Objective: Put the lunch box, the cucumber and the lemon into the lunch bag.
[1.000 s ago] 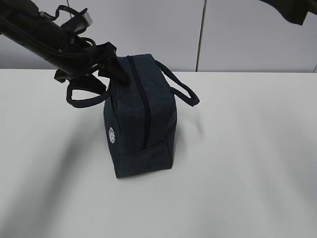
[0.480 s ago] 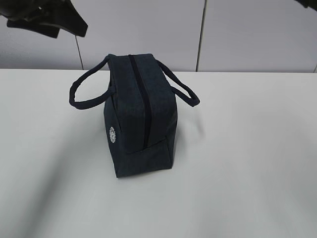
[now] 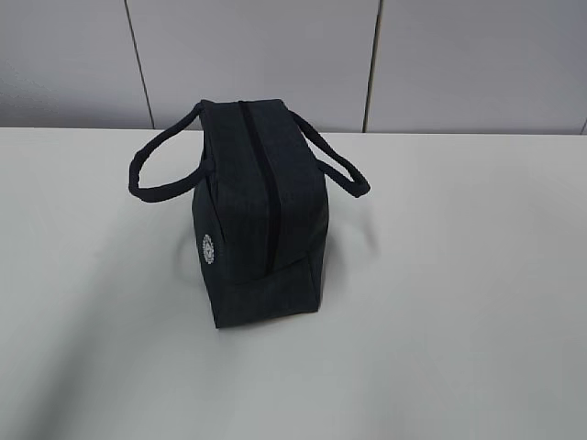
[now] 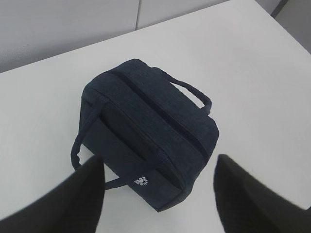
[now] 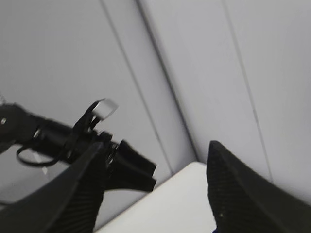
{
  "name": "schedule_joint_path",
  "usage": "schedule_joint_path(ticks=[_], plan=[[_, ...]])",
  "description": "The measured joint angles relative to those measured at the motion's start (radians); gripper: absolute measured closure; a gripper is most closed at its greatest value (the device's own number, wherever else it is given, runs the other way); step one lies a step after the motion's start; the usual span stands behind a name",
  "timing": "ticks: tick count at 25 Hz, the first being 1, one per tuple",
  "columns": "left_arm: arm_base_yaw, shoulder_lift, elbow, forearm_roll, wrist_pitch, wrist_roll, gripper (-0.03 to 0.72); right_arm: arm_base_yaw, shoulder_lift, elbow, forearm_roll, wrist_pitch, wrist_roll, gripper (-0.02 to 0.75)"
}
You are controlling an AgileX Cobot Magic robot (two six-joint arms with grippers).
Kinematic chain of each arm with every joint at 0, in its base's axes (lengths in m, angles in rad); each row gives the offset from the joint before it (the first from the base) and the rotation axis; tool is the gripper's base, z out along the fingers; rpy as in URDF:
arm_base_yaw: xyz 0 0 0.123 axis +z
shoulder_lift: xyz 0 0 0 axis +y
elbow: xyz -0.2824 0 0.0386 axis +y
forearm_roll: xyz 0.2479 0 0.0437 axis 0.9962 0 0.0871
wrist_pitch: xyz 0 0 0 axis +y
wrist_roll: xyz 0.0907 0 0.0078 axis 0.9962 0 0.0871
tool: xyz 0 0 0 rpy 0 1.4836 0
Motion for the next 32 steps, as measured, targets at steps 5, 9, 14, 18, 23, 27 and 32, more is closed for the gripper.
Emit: schedule_joint_path(ticks=[5, 9, 14, 18, 23, 27, 32], plan=[[0.000, -0.076, 0.000, 0.002, 0.037, -0.008, 0.214, 0.000, 0.105, -0.292, -0.582, 0.401, 0.393, 0.252], [0.000, -0.155, 0.007, 0.002, 0.068, -0.025, 0.216, 0.000, 0.096, -0.379, -0.818, 0.538, 0.493, 0.253], [0.000, -0.301, 0.094, 0.002, 0.077, -0.053, 0.218, 0.000, 0.009, -0.308, -0.961, 0.602, 0.557, 0.253], [0.000, -0.448, 0.230, 0.034, 0.083, -0.069, 0.222, 0.000, -0.098, -0.167, -0.970, 0.608, 0.567, 0.253], [0.000, -0.690, 0.392, 0.098, 0.122, -0.082, 0.228, 0.000, -0.285, 0.045, -0.974, 0.615, 0.597, 0.253], [0.000, -0.886, 0.482, 0.142, 0.191, -0.084, 0.236, 0.000, -0.473, 0.217, -0.974, 0.622, 0.639, 0.253], [0.000, -1.102, 0.561, 0.189, 0.271, -0.114, 0.239, 0.000, -0.697, 0.374, -0.983, 0.687, 0.683, 0.253]])
